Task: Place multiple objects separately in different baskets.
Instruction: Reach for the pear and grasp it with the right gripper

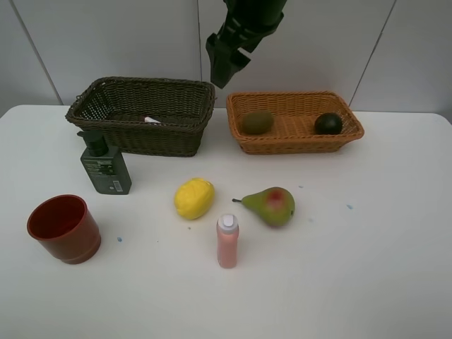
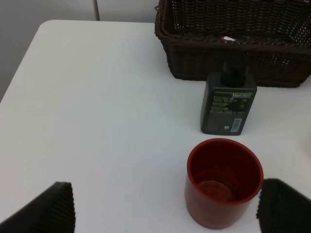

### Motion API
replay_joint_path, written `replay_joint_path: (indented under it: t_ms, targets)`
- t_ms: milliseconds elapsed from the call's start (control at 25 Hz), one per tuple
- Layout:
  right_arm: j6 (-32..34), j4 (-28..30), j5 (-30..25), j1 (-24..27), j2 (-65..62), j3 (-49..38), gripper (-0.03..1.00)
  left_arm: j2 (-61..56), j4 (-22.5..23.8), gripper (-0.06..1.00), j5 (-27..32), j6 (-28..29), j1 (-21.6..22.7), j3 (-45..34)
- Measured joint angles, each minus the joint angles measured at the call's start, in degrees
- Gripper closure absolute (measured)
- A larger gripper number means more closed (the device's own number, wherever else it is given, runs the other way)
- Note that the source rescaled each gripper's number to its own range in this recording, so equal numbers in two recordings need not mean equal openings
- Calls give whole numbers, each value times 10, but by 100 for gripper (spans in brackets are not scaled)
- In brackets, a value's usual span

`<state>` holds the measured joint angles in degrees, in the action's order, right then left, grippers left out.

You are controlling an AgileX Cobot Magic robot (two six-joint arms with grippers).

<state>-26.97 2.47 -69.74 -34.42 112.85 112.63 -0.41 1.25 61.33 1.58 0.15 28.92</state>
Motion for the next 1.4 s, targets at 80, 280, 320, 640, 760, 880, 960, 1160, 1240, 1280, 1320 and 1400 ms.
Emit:
replay_joint_path:
  t_ms: [80, 280, 320, 640, 760, 880, 960, 1160, 1240, 1280, 1320, 1400]
  targets:
    - [1, 0, 0, 0, -20, -44, -3, 0, 0, -3, 0, 0, 0, 0]
    - [5, 4, -1, 0, -58, -136, -3, 0, 0, -3, 0, 0, 0, 0]
    - [9, 5, -1, 0, -61, -153, -3, 0, 0, -3, 0, 0, 0, 0]
    - [28, 5, 8, 1, -64, -273, -3, 0, 0, -3, 0, 0, 0, 0]
    - [30, 5, 38, 1, -64, -310, -3, 0, 0, -3, 0, 0, 0, 0]
    - [30, 3, 84, 1, -64, -343, -3, 0, 0, -3, 0, 0, 0, 0]
    - [30, -5, 117, 1, -64, -364, -3, 0, 0, -3, 0, 0, 0, 0]
    - [30, -9, 171, 1, -64, -400, -3, 0, 0, -3, 0, 0, 0, 0]
    - [30, -9, 186, 1, -64, -415, -3, 0, 0, -3, 0, 0, 0, 0]
    - [30, -9, 194, 1, -64, -421, -3, 0, 0, -3, 0, 0, 0, 0]
    - [30, -9, 201, 1, -64, -429, -3, 0, 0, -3, 0, 0, 0, 0]
    - [30, -9, 215, 1, -64, -443, -3, 0, 0, -3, 0, 0, 0, 0]
